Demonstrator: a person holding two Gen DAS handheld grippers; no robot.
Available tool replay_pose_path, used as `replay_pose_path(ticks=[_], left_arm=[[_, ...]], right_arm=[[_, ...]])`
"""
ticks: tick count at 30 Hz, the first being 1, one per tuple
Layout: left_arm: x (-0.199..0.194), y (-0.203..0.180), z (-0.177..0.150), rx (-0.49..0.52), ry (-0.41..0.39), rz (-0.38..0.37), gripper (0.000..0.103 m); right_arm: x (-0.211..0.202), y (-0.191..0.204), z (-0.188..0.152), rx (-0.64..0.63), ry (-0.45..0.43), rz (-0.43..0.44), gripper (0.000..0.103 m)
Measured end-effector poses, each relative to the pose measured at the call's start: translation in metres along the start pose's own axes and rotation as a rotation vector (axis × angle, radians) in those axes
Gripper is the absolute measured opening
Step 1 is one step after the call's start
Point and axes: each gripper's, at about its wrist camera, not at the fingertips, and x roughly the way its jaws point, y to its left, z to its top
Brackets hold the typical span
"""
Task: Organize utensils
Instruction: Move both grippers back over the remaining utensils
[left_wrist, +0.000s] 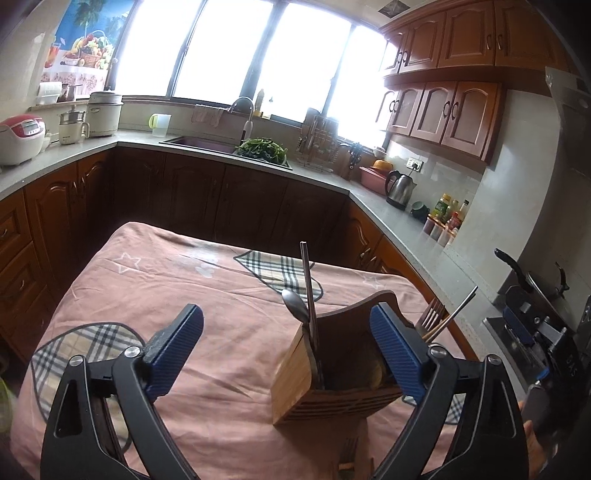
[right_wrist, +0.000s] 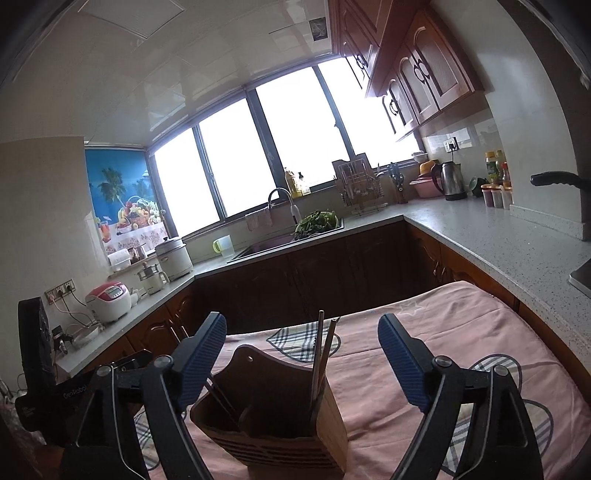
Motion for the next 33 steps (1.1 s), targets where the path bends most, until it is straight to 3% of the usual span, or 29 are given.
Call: replay_pose_path(ticks=[1, 2, 10, 33], left_arm=[[-0.003, 0.001, -0.003, 0.003, 0.007, 0.012, 0.103], [-0.005, 0.001, -0.005, 0.009, 0.015, 0.021, 0.103], [-0.029, 0.006, -0.037, 0.021, 0.081, 0.046, 0.103], [-0.102, 0.022, -0.121, 0.005, 0.188, 0.046, 0.103]], right_arm=[[-0.003, -0.001, -0.001, 0.007, 0.001, 0.005, 0.101], [-0.007, -0.001, -0.002, 0.01, 0.0, 0.006, 0.103], [-0.031, 0.004, -0.021, 0.013, 0.074, 0.016, 0.103], [-0.116, 0.0, -0.084, 0.048, 0.171, -0.02, 0.103]])
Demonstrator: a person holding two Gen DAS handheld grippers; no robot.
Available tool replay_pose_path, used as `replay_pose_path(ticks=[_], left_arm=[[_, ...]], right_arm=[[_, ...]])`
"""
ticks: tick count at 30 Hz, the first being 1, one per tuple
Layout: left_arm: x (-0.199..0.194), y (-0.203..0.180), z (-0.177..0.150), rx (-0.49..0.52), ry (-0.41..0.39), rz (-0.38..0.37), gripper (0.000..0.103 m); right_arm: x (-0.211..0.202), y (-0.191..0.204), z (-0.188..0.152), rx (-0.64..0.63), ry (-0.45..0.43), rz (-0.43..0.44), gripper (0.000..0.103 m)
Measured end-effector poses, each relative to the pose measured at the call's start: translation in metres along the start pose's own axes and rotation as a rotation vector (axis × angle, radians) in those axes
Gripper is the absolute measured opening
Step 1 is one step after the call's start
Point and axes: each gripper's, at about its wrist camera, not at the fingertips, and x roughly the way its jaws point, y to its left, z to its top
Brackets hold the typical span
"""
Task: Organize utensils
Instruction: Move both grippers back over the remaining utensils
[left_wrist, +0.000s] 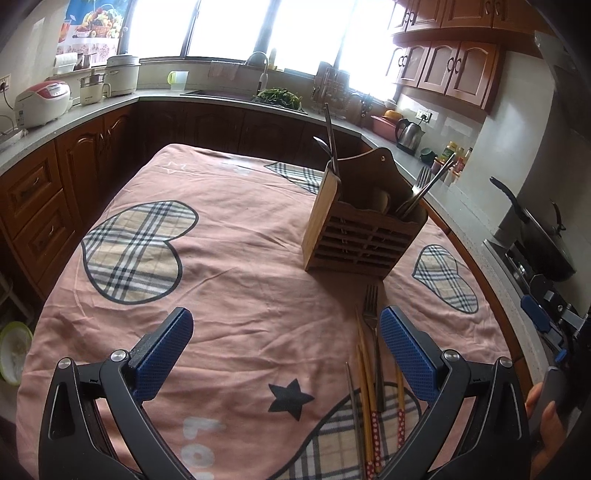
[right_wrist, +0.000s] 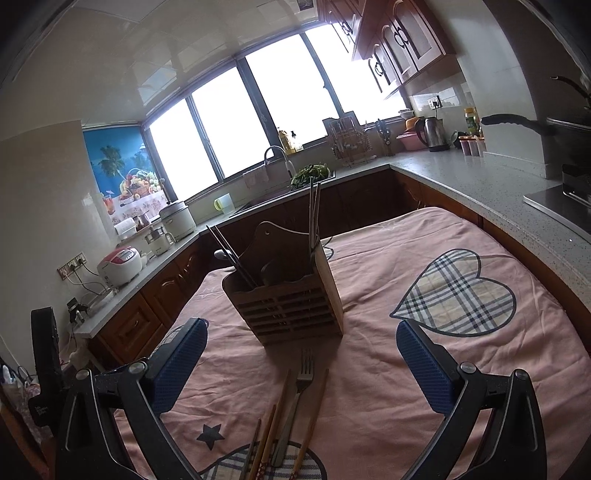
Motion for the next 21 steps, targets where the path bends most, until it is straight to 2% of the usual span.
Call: replay_pose_path(ticks=[12, 21], left_arm=[[0.005, 0.0, -0.024, -0.003, 0.05, -0.006, 0.103], [0.015, 0.001, -0.028, 0.001, 0.082, -0.009, 0.103]], right_arm=[[-0.002, -0.008, -0.031, 0.028, 0.067, -0.016, 0.103], [0.004, -0.012, -0.038, 0.035, 0.102, -0.024, 0.103]])
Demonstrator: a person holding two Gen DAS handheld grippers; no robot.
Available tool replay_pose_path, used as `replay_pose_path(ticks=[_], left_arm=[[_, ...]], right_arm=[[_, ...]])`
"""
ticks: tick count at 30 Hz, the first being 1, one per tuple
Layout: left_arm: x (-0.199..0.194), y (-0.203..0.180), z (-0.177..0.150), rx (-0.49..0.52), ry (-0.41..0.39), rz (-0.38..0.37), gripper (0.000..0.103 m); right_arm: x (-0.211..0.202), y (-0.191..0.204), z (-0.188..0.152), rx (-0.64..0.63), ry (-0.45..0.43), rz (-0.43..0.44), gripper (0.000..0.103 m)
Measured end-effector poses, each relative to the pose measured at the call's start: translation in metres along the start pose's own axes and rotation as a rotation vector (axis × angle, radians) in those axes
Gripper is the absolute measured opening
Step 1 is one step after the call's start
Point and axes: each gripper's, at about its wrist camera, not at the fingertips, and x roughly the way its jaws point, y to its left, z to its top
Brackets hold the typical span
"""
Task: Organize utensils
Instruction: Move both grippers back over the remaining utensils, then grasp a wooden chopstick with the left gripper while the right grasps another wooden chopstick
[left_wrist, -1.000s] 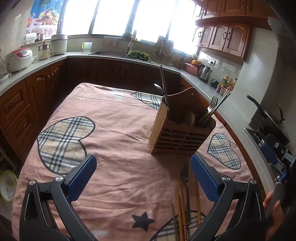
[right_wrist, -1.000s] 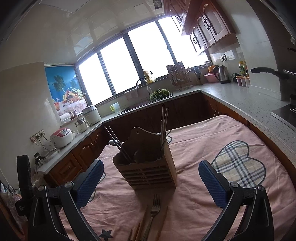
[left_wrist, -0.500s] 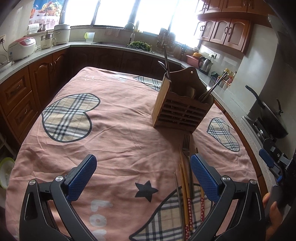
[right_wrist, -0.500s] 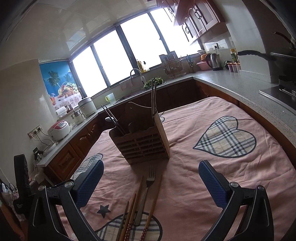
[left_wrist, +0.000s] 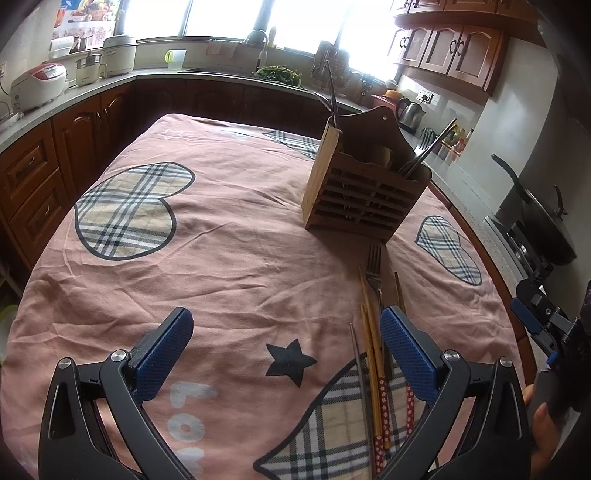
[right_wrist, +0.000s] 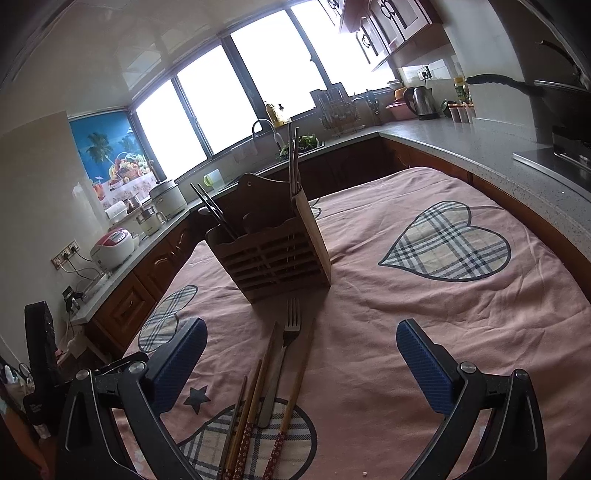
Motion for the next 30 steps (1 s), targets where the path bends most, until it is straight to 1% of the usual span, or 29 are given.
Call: replay_pose_path(ticks=[5, 10, 15, 18, 20, 21, 23, 26, 30], left_arm=[[0.007, -0.003, 0.002, 0.021, 0.014, 0.003, 0.103], [0.015, -0.002, 0.004, 0.021, 0.032, 0.006, 0.103], [0.027, 0.002, 0.008, 0.013, 0.058, 0.014, 0.103], [0.034, 0.005, 0.009, 0.006, 0.071, 0.011, 0.103], [0.039, 0.006, 0.011, 0.003, 0.081, 0.009, 0.103], [0.042, 0.006, 0.012, 0.003, 0.087, 0.007, 0.103], [0.048, 0.006, 0.015, 0.002, 0.094, 0.003, 0.103], [0.055, 0.004, 0.02, 0.009, 0.106, -0.01, 0.103], [0.069, -0.002, 0.026, 0.035, 0.13, -0.024, 0.103]], right_arm=[[0.011, 0.002, 0.0, -0.01, 0.023, -0.003, 0.103], [0.029, 0.002, 0.0, -0.014, 0.068, -0.008, 0.102], [0.05, 0.005, -0.002, -0.028, 0.12, -0.014, 0.096], [0.068, 0.006, -0.005, -0.033, 0.164, -0.019, 0.083], [0.081, 0.006, -0.007, -0.037, 0.2, -0.024, 0.072], [0.088, 0.006, -0.009, -0.04, 0.219, -0.028, 0.07], [0.102, 0.006, -0.012, -0.044, 0.254, -0.031, 0.061], [0.121, 0.004, -0.015, -0.043, 0.304, -0.04, 0.05], [0.14, 0.001, -0.016, -0.043, 0.354, -0.064, 0.039]])
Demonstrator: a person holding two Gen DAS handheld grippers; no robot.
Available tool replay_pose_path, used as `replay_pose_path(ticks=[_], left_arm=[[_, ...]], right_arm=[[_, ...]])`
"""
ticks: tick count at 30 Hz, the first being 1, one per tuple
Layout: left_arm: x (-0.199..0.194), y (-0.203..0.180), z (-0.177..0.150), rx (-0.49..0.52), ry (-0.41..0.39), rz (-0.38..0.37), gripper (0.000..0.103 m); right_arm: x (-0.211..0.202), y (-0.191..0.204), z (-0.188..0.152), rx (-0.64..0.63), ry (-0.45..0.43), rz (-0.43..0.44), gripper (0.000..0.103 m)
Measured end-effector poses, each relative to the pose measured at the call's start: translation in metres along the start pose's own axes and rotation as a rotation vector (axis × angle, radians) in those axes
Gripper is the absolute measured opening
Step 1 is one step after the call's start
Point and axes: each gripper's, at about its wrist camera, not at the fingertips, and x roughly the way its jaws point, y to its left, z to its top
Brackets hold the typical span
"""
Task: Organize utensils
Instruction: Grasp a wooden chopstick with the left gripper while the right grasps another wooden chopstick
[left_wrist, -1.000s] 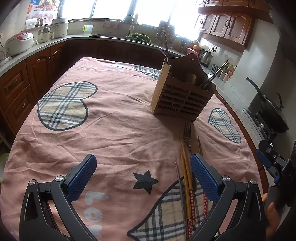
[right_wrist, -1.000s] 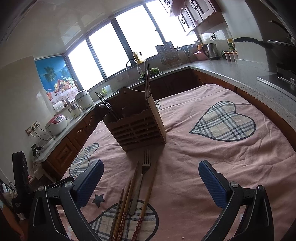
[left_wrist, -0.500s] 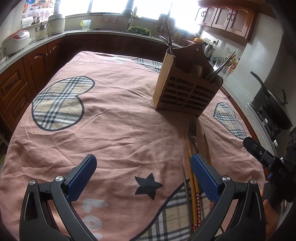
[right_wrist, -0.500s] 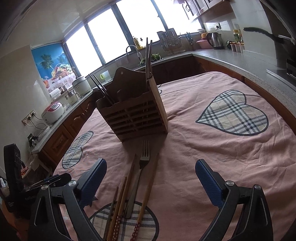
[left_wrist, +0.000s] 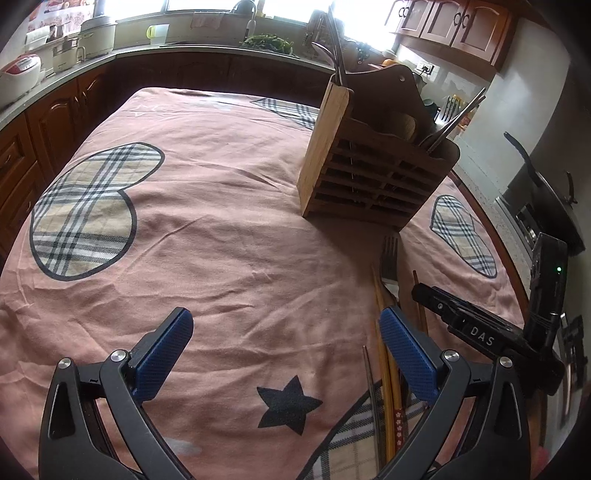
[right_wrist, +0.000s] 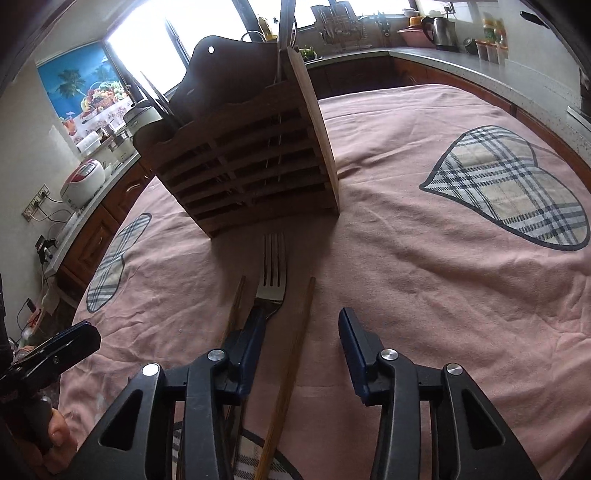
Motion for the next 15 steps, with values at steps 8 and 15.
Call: replay_pose_path(ticks=[8, 15], left_arm=[[0.029, -0.015, 0.011, 0.028, 0.049, -0.042, 0.101], [0.06, -0.057, 0.016, 0.132, 0.101, -0.067, 0.083]], right_arm=[[0.007, -0.005, 0.007, -0.044, 0.033, -0.028, 0.007], [-0.029, -0.034, 0.008, 0.019, -0.024, -0.013, 0.005]])
